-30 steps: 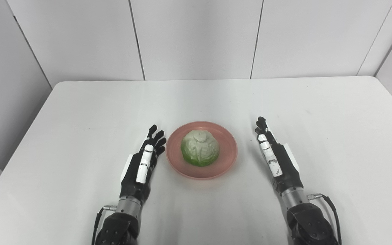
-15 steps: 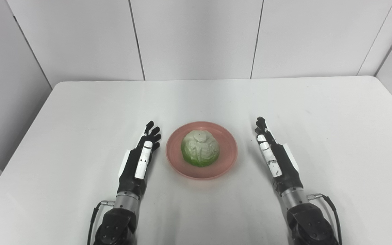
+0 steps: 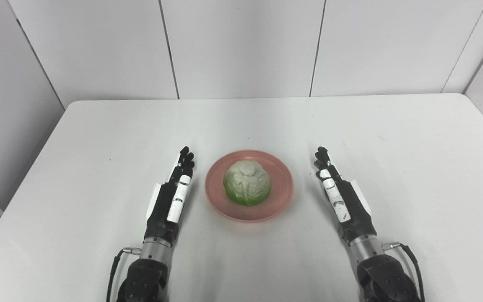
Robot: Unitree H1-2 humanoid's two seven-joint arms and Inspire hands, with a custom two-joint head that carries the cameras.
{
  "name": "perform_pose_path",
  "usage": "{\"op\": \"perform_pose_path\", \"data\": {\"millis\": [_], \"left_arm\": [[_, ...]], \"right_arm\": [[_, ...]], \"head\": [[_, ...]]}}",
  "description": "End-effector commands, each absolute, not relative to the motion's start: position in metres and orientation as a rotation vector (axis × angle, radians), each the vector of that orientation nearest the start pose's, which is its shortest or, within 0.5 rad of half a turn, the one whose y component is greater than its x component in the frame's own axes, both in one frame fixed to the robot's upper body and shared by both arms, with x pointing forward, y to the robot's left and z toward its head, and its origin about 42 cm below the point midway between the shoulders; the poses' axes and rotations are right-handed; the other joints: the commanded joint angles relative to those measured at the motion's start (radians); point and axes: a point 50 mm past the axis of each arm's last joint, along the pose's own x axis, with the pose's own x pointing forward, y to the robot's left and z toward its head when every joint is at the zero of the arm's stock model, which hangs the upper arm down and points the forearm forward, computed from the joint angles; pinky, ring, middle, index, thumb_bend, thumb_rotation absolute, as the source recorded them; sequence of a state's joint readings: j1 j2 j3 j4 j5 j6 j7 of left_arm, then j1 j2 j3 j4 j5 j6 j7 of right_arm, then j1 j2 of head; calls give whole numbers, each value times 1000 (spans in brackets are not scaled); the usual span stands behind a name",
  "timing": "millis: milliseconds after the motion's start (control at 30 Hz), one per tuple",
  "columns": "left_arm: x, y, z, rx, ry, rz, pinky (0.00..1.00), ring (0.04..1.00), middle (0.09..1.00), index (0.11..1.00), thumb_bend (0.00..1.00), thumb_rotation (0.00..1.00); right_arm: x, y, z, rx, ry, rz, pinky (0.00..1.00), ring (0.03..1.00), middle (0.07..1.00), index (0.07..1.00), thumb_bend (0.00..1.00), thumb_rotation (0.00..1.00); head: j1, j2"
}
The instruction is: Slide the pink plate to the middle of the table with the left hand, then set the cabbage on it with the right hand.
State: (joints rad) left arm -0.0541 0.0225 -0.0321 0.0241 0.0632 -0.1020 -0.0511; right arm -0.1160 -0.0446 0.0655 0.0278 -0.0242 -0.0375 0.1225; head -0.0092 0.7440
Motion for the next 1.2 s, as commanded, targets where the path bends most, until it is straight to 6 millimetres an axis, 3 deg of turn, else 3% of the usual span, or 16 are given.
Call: {"op": "perform_pose_path", "data": {"millis": [0,1167], "left_arm": [[286,210,93,118,-94,-84,986,980,988,985,448,1000],[267,216,87,100,-57,-56,986,963,968,966,464,1000]], "right_arm": [[313,-195,115,-74,-89,216,1000,1000,1000,1000,369,1000],[301,-198,112,-73,-79,218,1000,1000,1000,1000,340,1000]], "head": [[1,1],[-23,-29]]}}
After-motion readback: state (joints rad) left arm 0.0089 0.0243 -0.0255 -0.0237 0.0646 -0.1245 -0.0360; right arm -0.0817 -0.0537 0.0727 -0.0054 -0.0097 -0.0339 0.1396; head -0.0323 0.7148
